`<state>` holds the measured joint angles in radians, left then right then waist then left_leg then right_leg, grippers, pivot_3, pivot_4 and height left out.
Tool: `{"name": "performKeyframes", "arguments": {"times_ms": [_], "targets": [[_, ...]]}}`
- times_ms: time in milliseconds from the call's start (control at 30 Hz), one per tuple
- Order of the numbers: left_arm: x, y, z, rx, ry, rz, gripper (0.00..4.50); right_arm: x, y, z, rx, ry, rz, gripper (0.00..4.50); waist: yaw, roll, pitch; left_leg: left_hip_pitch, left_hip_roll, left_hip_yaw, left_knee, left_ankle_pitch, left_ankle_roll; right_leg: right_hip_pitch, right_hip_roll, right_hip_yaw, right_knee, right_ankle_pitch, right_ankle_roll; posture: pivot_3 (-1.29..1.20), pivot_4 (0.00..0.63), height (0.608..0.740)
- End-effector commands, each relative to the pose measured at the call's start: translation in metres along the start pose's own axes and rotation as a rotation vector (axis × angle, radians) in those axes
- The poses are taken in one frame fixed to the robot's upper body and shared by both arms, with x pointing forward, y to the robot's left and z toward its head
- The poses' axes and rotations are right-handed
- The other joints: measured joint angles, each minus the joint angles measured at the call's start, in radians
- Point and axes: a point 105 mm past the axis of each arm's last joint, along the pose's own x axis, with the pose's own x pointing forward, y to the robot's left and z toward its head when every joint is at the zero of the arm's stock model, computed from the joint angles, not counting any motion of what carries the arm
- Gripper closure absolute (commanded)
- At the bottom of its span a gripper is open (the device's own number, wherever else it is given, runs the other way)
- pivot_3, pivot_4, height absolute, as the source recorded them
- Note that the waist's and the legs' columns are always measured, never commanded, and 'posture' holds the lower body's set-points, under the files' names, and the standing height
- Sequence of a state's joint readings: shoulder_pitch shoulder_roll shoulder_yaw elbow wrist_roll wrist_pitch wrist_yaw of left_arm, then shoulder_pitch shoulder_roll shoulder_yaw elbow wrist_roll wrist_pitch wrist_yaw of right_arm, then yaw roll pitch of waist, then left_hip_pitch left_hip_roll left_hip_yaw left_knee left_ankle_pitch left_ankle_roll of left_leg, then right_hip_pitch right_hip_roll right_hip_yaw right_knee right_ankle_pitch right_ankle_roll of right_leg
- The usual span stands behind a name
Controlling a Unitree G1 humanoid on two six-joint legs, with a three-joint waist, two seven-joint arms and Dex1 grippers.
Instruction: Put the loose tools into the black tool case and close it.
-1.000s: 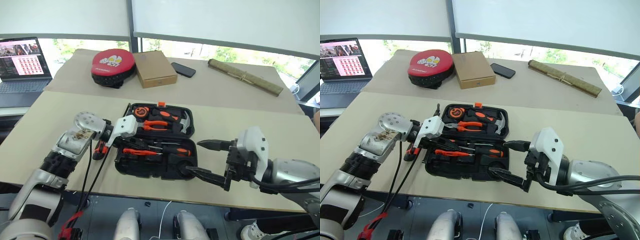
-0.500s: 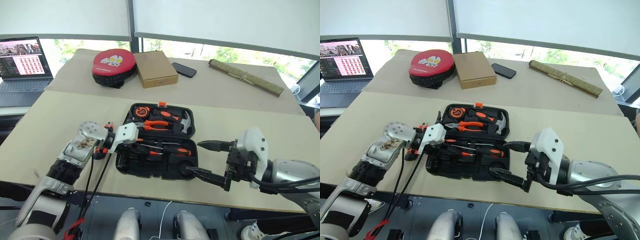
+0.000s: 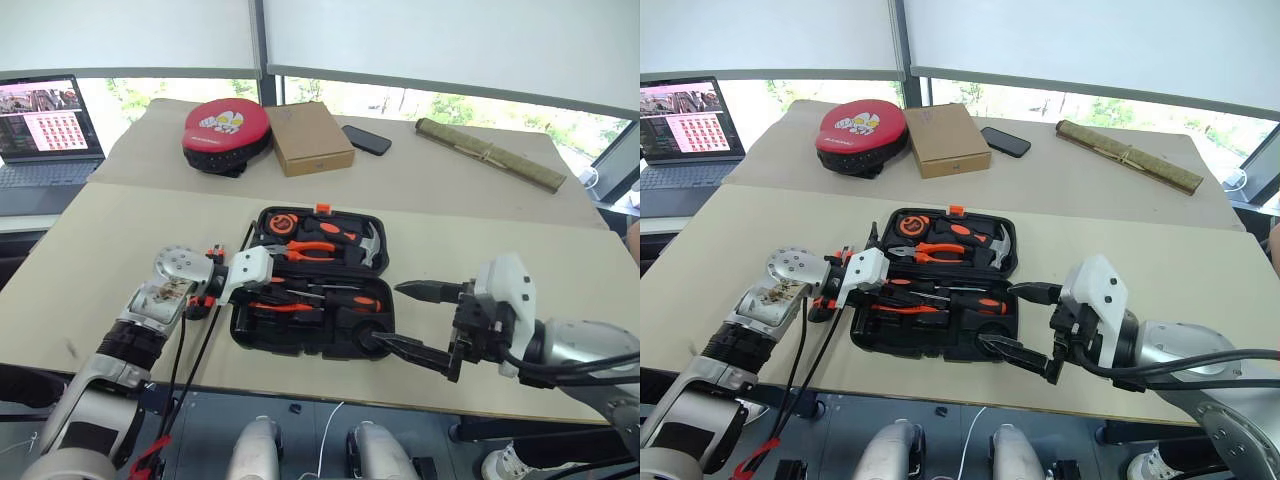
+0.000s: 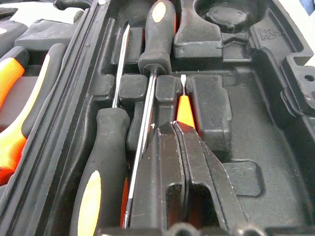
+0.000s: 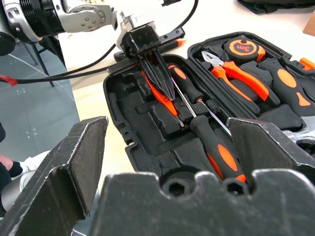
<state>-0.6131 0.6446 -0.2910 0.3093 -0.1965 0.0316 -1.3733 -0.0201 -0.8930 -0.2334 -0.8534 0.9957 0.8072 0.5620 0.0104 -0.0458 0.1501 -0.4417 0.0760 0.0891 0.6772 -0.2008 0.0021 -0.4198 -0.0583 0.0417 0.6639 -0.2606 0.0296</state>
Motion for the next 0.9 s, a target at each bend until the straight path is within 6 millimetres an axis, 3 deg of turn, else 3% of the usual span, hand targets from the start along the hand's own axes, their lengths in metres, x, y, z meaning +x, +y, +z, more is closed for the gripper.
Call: {"name": "performKeyframes", "arguments": {"times_ms": [33,167,367,400,467,533,667,767,833,900], "targets": [[-0.006,0.0,0.01,-0.001,-0.023,0.006,4.45,-0.002,0.0,0.008,-0.029,-0.033,-0.008,0.0,0.0,0.0,0.0,0.0,0.0,0.0,0.0,0.0,0.0,0.0,0.0,0.0,0.0,0.0,0.0,0.0,0.15,0.74],[-0.018,-0.003,0.016,0.002,-0.028,0.016,4.45,-0.001,-0.001,0.007,-0.029,-0.031,-0.009,0.0,-0.002,0.0,0.0,0.0,0.0,0.0,0.0,0.0,0.0,0.0,0.0,0.0,0.0,0.0,0.0,0.0,0.15,0.74],[-0.06,-0.014,0.029,-0.064,-0.026,0.102,4.45,0.001,-0.006,0.008,-0.057,-0.016,0.006,0.0,-0.011,0.0,0.0,0.0,0.001,0.0,-0.001,0.0,0.0,-0.001,0.0,0.0,0.0,0.0,0.0,0.0,0.15,0.74],[-0.07,-0.016,0.027,-0.086,-0.011,0.134,3.94,0.002,-0.007,0.008,-0.064,-0.013,0.011,0.0,-0.012,0.0,0.0,0.0,0.001,0.0,-0.001,0.0,0.0,-0.001,0.0,0.0,0.0,0.0,0.0,0.0,0.15,0.74],[-0.097,-0.019,0.018,-0.154,0.03,0.244,3.51,0.005,-0.011,0.009,-0.082,-0.011,0.034,0.0,-0.015,0.0,0.0,0.0,0.001,0.0,-0.001,0.0,0.0,-0.001,0.0,0.0,0.0,0.0,0.0,0.0,0.15,0.74],[-0.123,-0.023,0.006,-0.218,0.068,0.366,2.68,0.009,-0.015,0.011,-0.097,-0.012,0.057,0.0,-0.027,0.001,0.0,0.001,0.001,0.001,-0.001,0.0,0.0,-0.001,0.0,0.0,0.0,0.0,0.0,0.0,0.15,0.74],[-0.172,-0.043,-0.023,-0.328,0.169,0.57,1.29,0.015,-0.019,0.016,-0.122,-0.023,0.112,0.0,-0.03,0.001,0.001,0.001,0.003,0.001,-0.003,0.0,0.0,-0.003,0.0,0.0,0.0,-0.001,-0.002,0.0,0.15,0.74],[-0.218,-0.074,-0.059,-0.484,0.28,0.746,0.17,0.02,-0.019,0.017,-0.143,-0.023,0.172,0.0,-0.023,0.002,0.001,0.001,0.003,0.003,-0.004,0.0,0.0,-0.003,0.0,-0.001,0.0,-0.001,-0.003,0.0,0.15,0.74],[-0.228,-0.086,-0.066,-0.539,0.297,0.783,0.03,0.022,-0.019,0.016,-0.147,-0.023,0.191,0.0,-0.023,0.001,0.001,0.002,0.004,0.005,-0.005,0.0,0.0,-0.003,-0.001,-0.001,-0.001,-0.002,-0.004,0.0,0.15,0.74],[-0.223,-0.082,-0.059,-0.547,0.263,0.787,0.03,0.023,-0.02,0.016,-0.151,-0.022,0.2,0.0,-0.011,0.001,0.001,0.002,0.004,0.005,-0.005,0.0,-0.001,-0.003,-0.002,-0.002,-0.001,-0.002,-0.004,0.0,0.15,0.74]]}}
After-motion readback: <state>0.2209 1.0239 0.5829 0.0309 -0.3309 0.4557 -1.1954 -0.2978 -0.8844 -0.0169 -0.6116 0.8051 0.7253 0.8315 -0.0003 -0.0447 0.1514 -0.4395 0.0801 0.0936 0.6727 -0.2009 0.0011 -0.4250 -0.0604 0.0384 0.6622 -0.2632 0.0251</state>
